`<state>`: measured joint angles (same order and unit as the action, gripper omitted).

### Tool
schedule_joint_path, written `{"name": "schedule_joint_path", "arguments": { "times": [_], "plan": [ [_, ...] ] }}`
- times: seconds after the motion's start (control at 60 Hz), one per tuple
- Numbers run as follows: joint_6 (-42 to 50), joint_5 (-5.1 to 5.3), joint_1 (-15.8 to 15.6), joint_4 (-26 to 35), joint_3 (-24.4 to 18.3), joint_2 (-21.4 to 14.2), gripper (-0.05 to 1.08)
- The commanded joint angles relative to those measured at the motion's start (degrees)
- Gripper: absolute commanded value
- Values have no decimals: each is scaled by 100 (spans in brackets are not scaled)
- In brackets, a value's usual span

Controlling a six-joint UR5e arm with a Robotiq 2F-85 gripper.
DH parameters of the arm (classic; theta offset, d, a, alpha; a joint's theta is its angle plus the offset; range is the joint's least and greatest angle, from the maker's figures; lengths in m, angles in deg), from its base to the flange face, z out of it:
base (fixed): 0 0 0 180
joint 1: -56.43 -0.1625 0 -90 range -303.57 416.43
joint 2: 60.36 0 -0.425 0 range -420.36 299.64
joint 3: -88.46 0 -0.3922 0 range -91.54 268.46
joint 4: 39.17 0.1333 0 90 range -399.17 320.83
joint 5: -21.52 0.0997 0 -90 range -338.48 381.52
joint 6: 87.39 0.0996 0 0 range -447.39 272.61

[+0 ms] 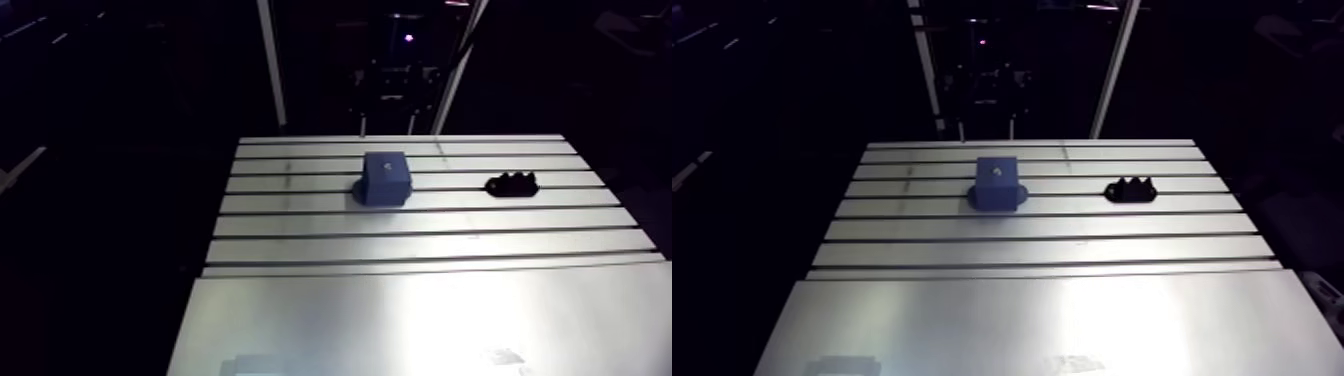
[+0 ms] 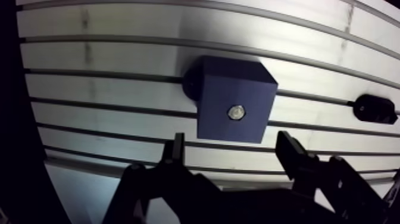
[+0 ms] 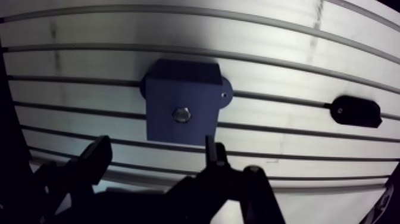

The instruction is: Pick up the M10 bolt and insert it into the hex recess until seated.

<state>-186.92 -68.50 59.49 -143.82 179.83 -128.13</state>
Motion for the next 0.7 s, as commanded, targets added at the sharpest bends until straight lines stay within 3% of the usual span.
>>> {"name": "schedule_joint_path", "arguments": {
  "times": [0.017,0.067,0.35,0.7],
  "plan": [
    [15,-206,63,1159,-759,-457,0],
    [26,-255,63,1287,-873,-531,0],
    [35,-232,63,1412,-940,-998,1],
    [189,-203,72,1470,-924,-1164,1]
  ]
}}
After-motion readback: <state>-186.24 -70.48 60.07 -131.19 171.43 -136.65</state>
